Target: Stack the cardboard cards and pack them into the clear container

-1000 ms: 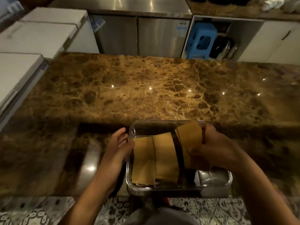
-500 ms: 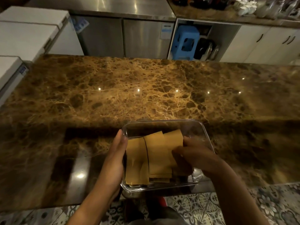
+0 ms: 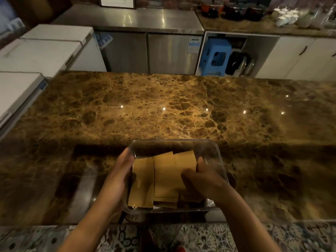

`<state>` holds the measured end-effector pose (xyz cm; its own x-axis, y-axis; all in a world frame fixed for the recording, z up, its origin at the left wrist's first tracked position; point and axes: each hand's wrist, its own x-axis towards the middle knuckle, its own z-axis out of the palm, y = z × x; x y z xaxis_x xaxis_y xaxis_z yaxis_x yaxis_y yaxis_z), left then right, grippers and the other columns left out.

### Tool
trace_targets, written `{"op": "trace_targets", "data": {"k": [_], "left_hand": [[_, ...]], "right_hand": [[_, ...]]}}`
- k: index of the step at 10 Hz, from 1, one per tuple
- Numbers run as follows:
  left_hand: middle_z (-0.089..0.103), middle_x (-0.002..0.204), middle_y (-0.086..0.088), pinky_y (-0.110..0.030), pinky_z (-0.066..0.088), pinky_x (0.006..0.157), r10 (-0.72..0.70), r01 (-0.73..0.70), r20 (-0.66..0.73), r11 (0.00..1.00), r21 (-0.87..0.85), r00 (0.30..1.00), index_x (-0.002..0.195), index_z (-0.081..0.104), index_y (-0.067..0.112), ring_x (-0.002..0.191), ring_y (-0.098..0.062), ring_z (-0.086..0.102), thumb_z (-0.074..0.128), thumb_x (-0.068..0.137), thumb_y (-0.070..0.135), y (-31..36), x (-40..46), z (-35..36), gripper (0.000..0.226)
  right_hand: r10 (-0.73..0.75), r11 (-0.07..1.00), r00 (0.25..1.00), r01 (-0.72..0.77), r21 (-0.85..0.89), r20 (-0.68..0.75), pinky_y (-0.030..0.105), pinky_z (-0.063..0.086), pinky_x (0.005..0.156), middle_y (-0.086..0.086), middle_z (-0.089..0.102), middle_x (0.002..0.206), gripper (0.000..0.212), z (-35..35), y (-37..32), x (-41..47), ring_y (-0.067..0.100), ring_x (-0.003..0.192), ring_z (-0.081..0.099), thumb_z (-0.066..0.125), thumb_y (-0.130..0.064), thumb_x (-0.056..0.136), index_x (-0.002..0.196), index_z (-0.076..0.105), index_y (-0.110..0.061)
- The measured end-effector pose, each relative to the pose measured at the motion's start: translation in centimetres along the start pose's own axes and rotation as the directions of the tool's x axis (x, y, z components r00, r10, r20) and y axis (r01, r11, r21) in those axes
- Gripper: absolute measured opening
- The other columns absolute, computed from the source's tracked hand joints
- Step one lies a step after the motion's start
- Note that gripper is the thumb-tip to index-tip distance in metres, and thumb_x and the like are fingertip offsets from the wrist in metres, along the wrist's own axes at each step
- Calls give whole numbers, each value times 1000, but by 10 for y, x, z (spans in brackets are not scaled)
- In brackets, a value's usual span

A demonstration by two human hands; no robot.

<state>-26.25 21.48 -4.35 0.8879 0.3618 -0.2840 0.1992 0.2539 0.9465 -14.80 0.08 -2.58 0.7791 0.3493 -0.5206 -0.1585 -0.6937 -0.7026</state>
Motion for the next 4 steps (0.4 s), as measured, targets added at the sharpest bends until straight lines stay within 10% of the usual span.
{"op": "trace_targets", "data": {"k": [1, 2, 3, 4], "left_hand": [[45, 153, 16, -39, 29, 118, 67, -49, -93, 982, 181, 993, 148, 40, 40, 141, -5, 39, 58, 85, 68, 11, 4, 3, 72], [26, 154, 20, -28, 21, 113, 228, -137, -120, 848, 512, 966, 156, 23, 37, 141, -1, 22, 52, 73, 73, 36, 9, 11, 95], [12, 157, 20, -26, 10, 115, 421, -245, -14, 554, 796, 907, 158, 9, 40, 144, 2, 4, 33, 72, 88, 77, 23, 19, 101], [-2, 160, 16, -35, -3, 119, 679, -365, 144, 194, 910, 720, 157, -1, 40, 141, 9, -24, 28, 85, 80, 123, 34, 28, 87]], "right_hand": [[-152, 952, 984, 121, -282, -89, 49, 43, 109, 11, 51, 144, 77, -1, -3, -2, 27, 132, 47, 55, -57, 85, 144, 39, -9], [-416, 865, 891, 327, -380, -180, 33, 53, 93, -2, 63, 129, 62, -11, -21, -6, 9, 113, 58, 51, -58, 91, 142, 47, -22], [-654, 704, 713, 454, -546, -251, 29, 43, 106, -6, 53, 144, 76, -33, -56, -3, 13, 134, 47, 44, -66, 90, 152, 35, -23], [-762, 582, 579, 419, -697, -289, 42, 12, 122, -1, 16, 167, 95, -56, -98, -7, 18, 155, -2, 37, -74, 88, 158, -2, -22]]}}
